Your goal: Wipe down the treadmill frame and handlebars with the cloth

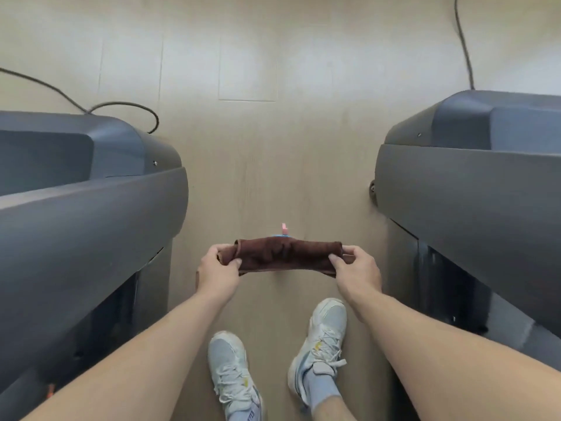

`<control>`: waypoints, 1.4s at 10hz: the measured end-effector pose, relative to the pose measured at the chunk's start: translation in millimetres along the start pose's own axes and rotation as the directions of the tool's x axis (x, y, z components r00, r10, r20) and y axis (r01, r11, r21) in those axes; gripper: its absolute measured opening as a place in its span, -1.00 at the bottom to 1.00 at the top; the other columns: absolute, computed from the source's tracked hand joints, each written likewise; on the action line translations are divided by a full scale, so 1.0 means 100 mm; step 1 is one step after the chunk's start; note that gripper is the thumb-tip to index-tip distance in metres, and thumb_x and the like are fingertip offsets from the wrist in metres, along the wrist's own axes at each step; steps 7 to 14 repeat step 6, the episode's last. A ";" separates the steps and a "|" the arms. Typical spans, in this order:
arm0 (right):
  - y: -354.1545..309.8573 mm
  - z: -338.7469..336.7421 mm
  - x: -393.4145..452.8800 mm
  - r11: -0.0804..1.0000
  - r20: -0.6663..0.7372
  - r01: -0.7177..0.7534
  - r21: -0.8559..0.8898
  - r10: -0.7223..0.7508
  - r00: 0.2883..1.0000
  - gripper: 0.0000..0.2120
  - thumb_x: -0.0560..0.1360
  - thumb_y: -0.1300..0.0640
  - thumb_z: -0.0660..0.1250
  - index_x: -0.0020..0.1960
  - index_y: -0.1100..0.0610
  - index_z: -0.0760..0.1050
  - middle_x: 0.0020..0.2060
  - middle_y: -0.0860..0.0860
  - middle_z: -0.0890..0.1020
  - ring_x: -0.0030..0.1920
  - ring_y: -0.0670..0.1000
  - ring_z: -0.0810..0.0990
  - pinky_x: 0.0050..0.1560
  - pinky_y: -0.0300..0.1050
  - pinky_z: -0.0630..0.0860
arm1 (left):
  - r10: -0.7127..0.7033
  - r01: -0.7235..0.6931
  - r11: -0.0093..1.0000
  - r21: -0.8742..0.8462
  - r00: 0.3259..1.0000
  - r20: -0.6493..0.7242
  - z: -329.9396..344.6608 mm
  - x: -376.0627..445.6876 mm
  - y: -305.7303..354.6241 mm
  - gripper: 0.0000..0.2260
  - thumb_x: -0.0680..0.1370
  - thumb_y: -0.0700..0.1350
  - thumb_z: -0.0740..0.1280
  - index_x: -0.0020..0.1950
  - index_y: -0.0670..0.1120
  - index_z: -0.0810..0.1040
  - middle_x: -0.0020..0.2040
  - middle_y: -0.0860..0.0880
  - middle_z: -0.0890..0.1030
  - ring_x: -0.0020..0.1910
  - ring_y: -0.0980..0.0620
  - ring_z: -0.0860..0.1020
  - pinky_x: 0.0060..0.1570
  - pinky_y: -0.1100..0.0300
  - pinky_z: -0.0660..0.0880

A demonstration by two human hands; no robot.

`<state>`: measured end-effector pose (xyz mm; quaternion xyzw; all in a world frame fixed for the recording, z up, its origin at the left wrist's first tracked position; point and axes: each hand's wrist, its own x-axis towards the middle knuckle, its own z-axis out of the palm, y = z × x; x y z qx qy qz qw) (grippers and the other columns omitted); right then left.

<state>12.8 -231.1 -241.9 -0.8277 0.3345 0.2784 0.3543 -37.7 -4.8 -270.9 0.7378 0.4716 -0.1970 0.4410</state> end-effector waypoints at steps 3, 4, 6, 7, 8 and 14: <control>0.05 0.26 0.48 0.996 -0.111 -0.054 -0.077 0.045 0.993 -0.67 0.64 0.06 0.31 0.39 0.03 0.53 0.29 0.01 0.64 0.34 0.12 0.53 0.34 -0.06 0.38 | 0.003 -0.004 0.998 0.058 1.000 0.025 0.00 0.39 -0.10 -0.46 0.54 -0.13 0.45 0.50 0.04 0.38 0.40 0.03 0.52 0.31 -0.05 0.54 0.29 0.09 0.41; -0.01 0.17 0.24 0.989 -0.053 -0.086 -0.119 0.081 0.995 -0.63 0.63 0.10 0.30 0.43 0.03 0.50 0.32 0.00 0.62 0.36 0.10 0.53 0.37 -0.06 0.37 | -0.022 0.021 1.000 0.009 0.995 0.100 -0.20 0.18 -0.01 -0.38 0.55 -0.16 0.46 0.56 0.03 0.30 0.49 0.06 0.42 0.30 0.02 0.55 0.18 0.15 0.43; -0.65 -0.13 -0.75 0.996 0.042 -0.084 -0.018 0.084 0.996 -0.72 0.63 0.12 0.29 0.32 0.02 0.56 0.21 -0.03 0.66 0.13 0.03 0.56 0.12 -0.19 0.37 | -0.062 0.064 0.997 -0.033 0.996 0.071 -0.69 -0.67 0.57 -0.51 0.56 -0.11 0.44 0.47 -0.02 0.41 0.44 0.03 0.49 0.24 0.04 0.56 0.14 0.24 0.35; -0.65 -0.13 -0.75 0.996 0.042 -0.084 -0.018 0.084 0.996 -0.72 0.63 0.12 0.29 0.32 0.02 0.56 0.21 -0.03 0.66 0.13 0.03 0.56 0.12 -0.19 0.37 | -0.062 0.064 0.997 -0.033 0.996 0.071 -0.69 -0.67 0.57 -0.51 0.56 -0.11 0.44 0.47 -0.02 0.41 0.44 0.03 0.49 0.24 0.04 0.56 0.14 0.24 0.35; -0.65 -0.13 -0.75 0.996 0.042 -0.084 -0.018 0.084 0.996 -0.72 0.63 0.12 0.29 0.32 0.02 0.56 0.21 -0.03 0.66 0.13 0.03 0.56 0.12 -0.19 0.37 | -0.062 0.064 0.997 -0.033 0.996 0.071 -0.69 -0.67 0.57 -0.51 0.56 -0.11 0.44 0.47 -0.02 0.41 0.44 0.03 0.49 0.24 0.04 0.56 0.14 0.24 0.35; -0.65 -0.13 -0.75 0.996 0.042 -0.084 -0.018 0.084 0.996 -0.72 0.63 0.12 0.29 0.32 0.02 0.56 0.21 -0.03 0.66 0.13 0.03 0.56 0.12 -0.19 0.37 | -0.062 0.064 0.997 -0.033 0.996 0.071 -0.69 -0.67 0.57 -0.51 0.56 -0.11 0.44 0.47 -0.02 0.41 0.44 0.03 0.49 0.24 0.04 0.56 0.14 0.24 0.35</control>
